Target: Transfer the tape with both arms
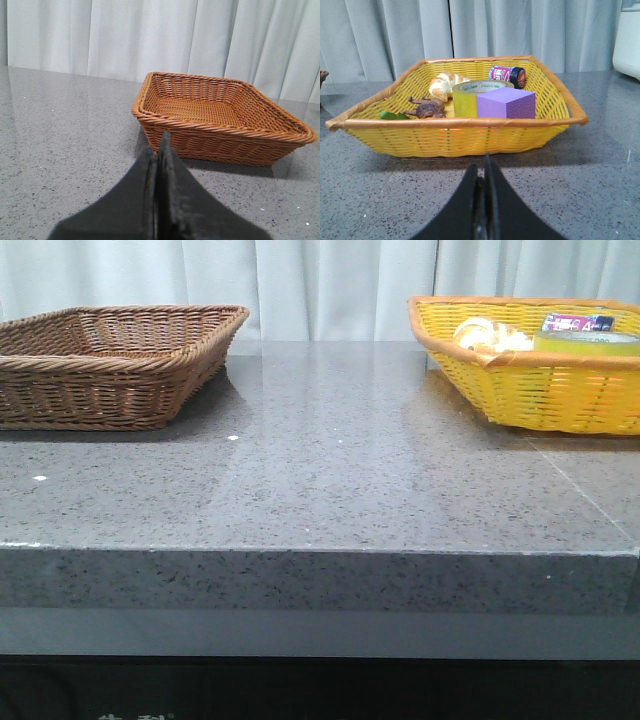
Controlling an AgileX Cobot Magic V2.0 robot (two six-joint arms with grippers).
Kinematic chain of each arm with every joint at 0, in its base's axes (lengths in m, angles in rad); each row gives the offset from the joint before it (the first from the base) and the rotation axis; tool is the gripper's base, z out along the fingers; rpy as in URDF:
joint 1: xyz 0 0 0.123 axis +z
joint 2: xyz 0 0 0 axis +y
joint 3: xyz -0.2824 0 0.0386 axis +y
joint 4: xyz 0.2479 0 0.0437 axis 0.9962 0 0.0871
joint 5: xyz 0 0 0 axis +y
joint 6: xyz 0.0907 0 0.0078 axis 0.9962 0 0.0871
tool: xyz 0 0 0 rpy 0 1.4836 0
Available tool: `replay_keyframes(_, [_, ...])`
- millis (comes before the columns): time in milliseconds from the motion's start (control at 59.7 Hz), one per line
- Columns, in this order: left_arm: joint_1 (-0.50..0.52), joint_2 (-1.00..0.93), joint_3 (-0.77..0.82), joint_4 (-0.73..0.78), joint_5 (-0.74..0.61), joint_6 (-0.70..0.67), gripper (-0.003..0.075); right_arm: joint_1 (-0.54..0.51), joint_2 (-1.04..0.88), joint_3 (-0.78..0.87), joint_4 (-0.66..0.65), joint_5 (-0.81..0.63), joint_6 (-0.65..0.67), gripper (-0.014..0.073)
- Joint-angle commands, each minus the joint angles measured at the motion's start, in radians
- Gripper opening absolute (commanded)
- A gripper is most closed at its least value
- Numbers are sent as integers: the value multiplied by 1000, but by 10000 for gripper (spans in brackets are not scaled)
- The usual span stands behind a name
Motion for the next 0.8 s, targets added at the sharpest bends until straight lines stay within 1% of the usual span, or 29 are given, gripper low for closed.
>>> replay_keyframes(0, [1, -19, 38, -1, -82, -10, -20, -7, -29, -26, 0, -87, -3, -68])
replay_keyframes(168, [1, -19, 36, -1, -138, -10, -20, -7, -29, -27, 0, -64, -3, -68])
replay_keyframes(302, [-1, -17, -6, -1, -123, -10, -20, -7, -29, -47, 4, -26, -3, -68])
replay_keyframes(419, [-1, 5, -124, -1, -14, -10, -20, -7, -28, -126, 4, 79, -3, -68])
replay_keyframes(536, [-1, 69, -274, 5, 95, -10, -20, -7, 0, -242, 3, 175, -3, -68])
replay_keyframes(788, [-1, 311, -637, 6, 331, -4, -20, -7, 172, -527, -18, 364, -5, -68])
